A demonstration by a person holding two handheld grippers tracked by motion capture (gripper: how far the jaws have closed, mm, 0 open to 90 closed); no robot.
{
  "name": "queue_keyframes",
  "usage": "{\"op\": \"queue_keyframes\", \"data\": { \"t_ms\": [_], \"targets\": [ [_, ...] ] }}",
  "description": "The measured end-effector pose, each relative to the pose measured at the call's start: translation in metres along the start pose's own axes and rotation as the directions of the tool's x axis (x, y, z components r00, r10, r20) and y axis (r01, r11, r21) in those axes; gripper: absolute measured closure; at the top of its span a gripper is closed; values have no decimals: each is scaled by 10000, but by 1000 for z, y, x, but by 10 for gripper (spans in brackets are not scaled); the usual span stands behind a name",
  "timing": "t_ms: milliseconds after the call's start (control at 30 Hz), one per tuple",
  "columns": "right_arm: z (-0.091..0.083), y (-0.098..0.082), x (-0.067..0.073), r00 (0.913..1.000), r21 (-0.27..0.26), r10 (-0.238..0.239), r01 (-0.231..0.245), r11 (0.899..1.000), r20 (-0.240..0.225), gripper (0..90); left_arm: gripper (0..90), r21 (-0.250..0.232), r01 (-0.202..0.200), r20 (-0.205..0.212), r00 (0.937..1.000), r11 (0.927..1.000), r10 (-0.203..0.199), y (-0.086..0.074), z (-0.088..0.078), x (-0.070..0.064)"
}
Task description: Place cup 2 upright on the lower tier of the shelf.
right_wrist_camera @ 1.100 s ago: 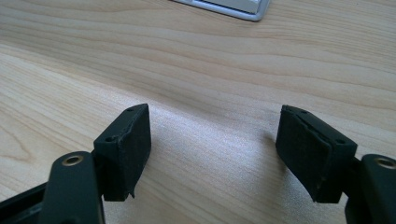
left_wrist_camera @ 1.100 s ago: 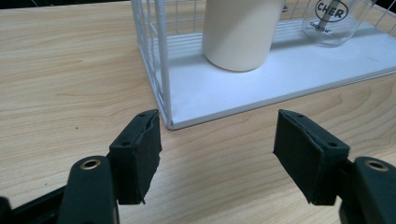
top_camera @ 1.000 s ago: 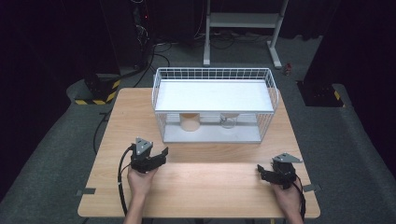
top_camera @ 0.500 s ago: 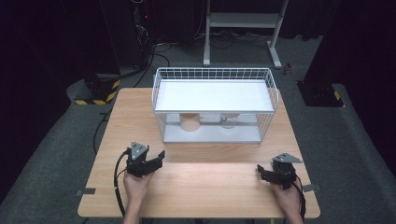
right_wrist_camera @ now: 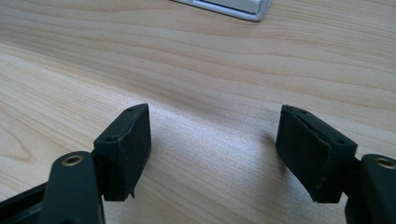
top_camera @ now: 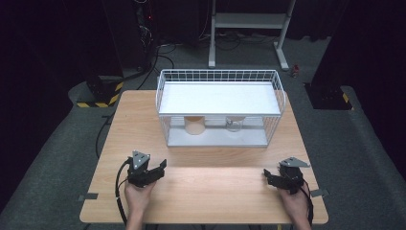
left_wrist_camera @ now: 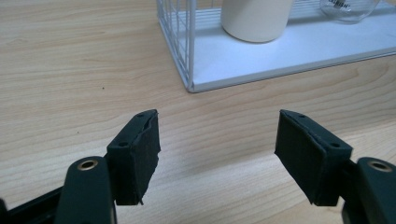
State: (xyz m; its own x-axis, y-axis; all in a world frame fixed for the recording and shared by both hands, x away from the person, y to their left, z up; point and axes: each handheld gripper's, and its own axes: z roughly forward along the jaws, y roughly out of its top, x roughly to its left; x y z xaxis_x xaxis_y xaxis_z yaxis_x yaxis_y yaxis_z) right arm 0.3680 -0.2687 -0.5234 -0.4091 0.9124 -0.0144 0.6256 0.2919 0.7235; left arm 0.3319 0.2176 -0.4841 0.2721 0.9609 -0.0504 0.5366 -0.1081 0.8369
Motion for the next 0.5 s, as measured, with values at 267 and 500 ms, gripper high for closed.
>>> {"op": "queue_keyframes", "data": {
  "t_ms": [267, 500],
  "targets": [
    [0, 0, 0, 10000, 1, -1, 1, 10000, -5, 266, 310, 266, 16, -243, 9997, 9996, -10, -10, 1, 4],
    [0, 0, 0, 10000, 21, -24, 24, 10000, -46, 265, 309, 388, -10, -355, 9994, 9992, 24, -13, 4, 8]
  ]
}}
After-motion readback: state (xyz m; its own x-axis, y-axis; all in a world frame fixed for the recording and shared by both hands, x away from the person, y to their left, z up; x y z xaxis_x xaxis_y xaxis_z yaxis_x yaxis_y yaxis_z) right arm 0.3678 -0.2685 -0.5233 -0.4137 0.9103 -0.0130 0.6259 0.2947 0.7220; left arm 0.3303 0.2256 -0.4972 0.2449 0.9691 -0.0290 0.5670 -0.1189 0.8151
